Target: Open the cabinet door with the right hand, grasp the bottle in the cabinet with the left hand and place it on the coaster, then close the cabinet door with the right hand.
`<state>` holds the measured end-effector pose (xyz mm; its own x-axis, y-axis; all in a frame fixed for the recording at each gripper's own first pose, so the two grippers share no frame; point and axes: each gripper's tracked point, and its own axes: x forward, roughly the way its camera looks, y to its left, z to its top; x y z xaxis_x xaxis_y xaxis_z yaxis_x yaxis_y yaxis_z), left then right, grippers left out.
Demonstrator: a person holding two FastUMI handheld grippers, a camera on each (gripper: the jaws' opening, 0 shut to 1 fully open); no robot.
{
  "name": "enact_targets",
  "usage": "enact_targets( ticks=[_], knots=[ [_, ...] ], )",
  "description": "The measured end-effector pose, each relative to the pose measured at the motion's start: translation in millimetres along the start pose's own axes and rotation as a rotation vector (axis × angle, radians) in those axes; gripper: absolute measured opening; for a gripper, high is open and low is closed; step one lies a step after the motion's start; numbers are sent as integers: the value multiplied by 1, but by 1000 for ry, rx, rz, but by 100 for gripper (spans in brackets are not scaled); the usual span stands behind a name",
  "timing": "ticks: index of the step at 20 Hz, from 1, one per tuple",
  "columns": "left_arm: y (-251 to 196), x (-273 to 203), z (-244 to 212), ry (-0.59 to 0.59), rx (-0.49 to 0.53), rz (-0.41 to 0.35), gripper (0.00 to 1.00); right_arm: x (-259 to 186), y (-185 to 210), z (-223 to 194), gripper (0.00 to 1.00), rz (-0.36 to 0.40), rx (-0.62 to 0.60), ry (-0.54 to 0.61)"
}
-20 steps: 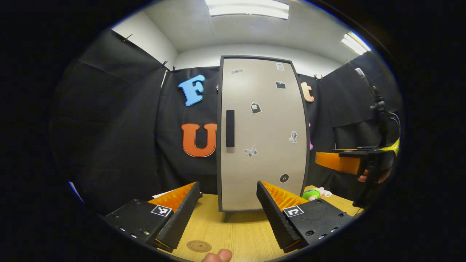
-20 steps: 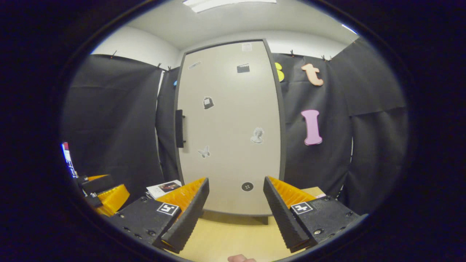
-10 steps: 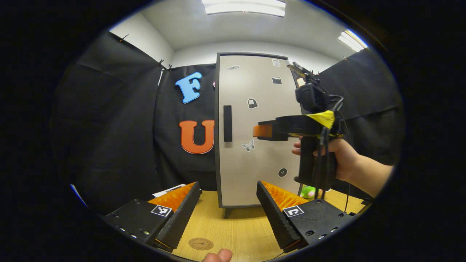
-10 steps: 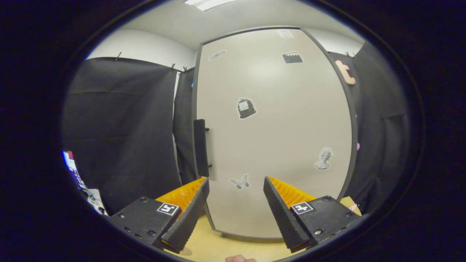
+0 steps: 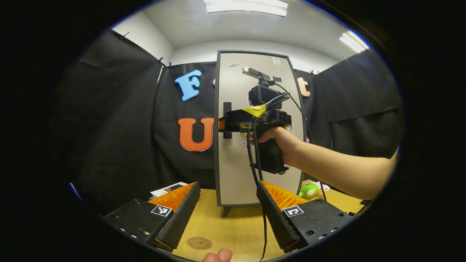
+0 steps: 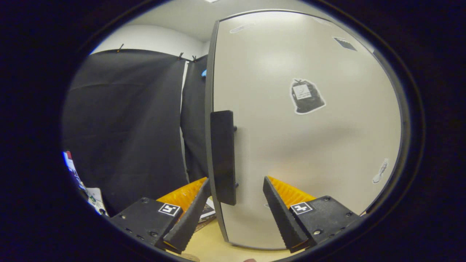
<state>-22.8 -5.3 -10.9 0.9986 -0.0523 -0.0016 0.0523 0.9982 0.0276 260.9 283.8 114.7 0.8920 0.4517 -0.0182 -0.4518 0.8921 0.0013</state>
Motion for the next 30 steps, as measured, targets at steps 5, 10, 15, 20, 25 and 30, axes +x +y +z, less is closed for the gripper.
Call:
enact_targets(
  ticks=[5, 10, 15, 20, 25, 30],
  knots=[
    [7, 1, 2, -11, -1, 12, 95, 12, 10, 2, 67, -14, -56, 6],
    [9, 4, 4, -21, -12, 8, 95, 16, 6, 1, 37, -17, -25, 6],
    [13, 4, 4, -21, -24, 15, 95, 16, 6, 0, 17, -13, -36, 12],
    [22, 1, 2, -15, -21, 38, 95, 12, 7, -1, 16, -24, -18, 15],
    [28, -2, 9, -34, -12, 48, 95, -3, 14, 0, 16, 11, -1, 25],
    [32, -3, 7, -34, -16, 50, 95, -37, 27, 0, 16, 54, 1, -3]
  ],
)
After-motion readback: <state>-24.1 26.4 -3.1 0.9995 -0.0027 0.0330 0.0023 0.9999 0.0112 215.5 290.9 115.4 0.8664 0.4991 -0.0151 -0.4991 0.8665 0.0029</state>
